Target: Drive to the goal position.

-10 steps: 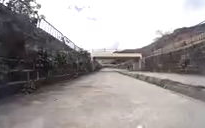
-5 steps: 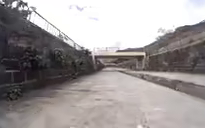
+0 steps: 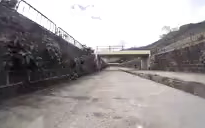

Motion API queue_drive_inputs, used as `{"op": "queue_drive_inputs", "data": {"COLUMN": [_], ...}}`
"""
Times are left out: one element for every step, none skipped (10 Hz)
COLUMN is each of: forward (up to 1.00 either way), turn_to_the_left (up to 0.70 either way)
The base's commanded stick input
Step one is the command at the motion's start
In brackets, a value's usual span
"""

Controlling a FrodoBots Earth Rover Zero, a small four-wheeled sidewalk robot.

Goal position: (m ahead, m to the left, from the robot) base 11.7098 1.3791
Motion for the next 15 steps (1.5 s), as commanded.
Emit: {"op": "queue_drive_inputs", "data": {"forward": [1.0,1.0,1.0,1.0,1.0,1.0,1.0,1.0,1.0,1.0,1.0,1.0,1.0,1.0,1.0], "turn_to_the_left": [-0.18,-0.02,0.0,0.0,-0.04,-0.18,-0.32,0.0,0.0,0.0,0.0,0.0,0.0,0.0,0.0]}}
